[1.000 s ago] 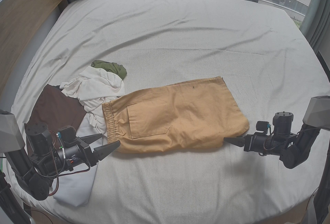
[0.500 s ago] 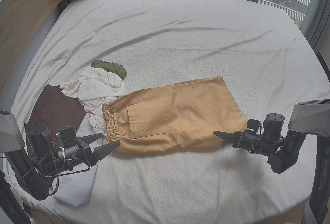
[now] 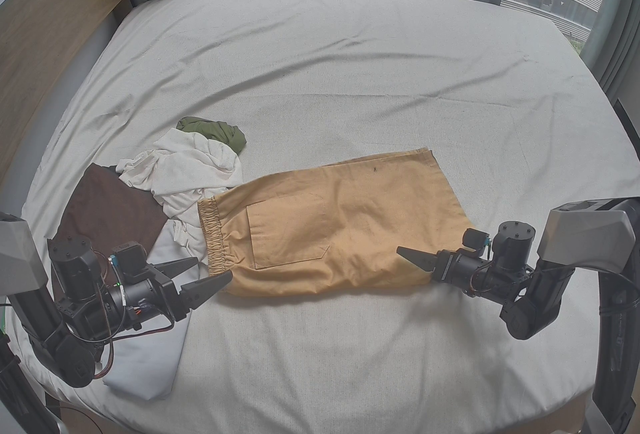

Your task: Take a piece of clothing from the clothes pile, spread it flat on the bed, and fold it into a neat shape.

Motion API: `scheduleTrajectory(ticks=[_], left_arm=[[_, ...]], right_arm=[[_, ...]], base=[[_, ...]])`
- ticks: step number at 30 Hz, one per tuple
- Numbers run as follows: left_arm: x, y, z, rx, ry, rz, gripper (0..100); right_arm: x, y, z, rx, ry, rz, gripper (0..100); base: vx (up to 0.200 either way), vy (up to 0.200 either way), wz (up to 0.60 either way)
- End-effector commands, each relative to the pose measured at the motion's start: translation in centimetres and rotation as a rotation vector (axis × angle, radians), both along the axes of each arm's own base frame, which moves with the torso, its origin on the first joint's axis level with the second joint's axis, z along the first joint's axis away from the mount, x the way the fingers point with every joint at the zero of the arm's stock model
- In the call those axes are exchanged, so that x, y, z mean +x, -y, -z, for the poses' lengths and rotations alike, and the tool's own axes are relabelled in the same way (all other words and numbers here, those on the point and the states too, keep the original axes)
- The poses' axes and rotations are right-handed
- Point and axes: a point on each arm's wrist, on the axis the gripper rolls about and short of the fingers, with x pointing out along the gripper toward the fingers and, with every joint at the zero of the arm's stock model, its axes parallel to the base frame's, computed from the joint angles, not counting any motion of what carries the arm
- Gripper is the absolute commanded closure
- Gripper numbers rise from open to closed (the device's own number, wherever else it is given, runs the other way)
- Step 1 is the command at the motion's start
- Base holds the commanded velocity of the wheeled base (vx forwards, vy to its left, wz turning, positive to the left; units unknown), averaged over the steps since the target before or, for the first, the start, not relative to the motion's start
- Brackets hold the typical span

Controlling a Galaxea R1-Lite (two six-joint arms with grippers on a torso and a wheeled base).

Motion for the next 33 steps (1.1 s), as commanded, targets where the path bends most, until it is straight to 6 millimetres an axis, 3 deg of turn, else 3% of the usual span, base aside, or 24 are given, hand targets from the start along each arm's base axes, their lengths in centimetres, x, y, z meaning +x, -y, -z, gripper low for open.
scheduleTrajectory(ticks=[1,7,8,16,33], left_arm=[[0.0,0.0,-0.2,-0.003,0.007,-0.001,0],[0.0,0.0,-0.1,-0.002,0.006,-0.001,0],[0.1,0.0,-0.1,-0.004,0.006,-0.002,0],[0.2,-0.2,0.0,-0.007,0.000,-0.012,0],[0.2,-0.5,0.3,-0.007,-0.016,-0.017,0]], right_arm=[[0.3,-0.6,0.9,-0.005,-0.006,0.007,0],[0.5,-0.9,0.8,-0.001,0.004,0.015,0],[0.6,-0.9,0.8,-0.003,0.006,0.030,100],[0.1,-1.3,0.7,-0.011,0.004,0.034,100],[-3.9,-0.4,-1.1,-0.117,0.034,0.027,100]], base=[[0.000,0.000,0.00],[0.000,0.000,0.00],[0.000,0.000,0.00],[0.000,0.000,0.00],[0.000,0.000,0.00]])
